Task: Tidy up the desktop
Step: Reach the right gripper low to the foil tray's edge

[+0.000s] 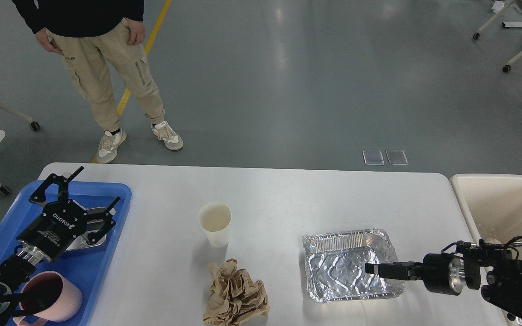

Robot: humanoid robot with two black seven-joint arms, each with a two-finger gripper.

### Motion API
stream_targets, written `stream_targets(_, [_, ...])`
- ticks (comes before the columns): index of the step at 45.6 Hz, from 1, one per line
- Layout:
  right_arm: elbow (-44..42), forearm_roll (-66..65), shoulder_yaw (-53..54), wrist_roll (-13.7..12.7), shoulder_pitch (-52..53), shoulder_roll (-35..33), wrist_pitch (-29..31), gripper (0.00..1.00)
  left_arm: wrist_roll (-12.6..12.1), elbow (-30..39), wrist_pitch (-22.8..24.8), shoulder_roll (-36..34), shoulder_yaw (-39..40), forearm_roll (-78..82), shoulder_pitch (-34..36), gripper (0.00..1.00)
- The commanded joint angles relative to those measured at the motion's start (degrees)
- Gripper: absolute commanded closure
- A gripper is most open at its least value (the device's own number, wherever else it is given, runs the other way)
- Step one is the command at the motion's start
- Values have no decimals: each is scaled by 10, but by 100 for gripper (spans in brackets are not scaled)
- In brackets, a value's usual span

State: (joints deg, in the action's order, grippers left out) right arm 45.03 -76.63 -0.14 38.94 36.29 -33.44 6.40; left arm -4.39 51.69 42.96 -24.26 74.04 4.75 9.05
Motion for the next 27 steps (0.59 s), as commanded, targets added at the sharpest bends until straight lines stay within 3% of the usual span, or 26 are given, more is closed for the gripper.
stream_targets(1, [-1,-2,-1,0,-2,4,-6,0,0,1,2,0,0,0,0,2])
stream_targets(11, [0,-4,-35,1,0,5,-44,2,0,2,3,-2,1,0,0,2])
stream_targets(21, [-1,-5,-89,9,11,5,-93,19,0,2,4,-2,1,1,2,2])
stream_targets(27, [-7,-6,-109,26,13,14,-109,50,0,2,5,-2,1,1,2,2])
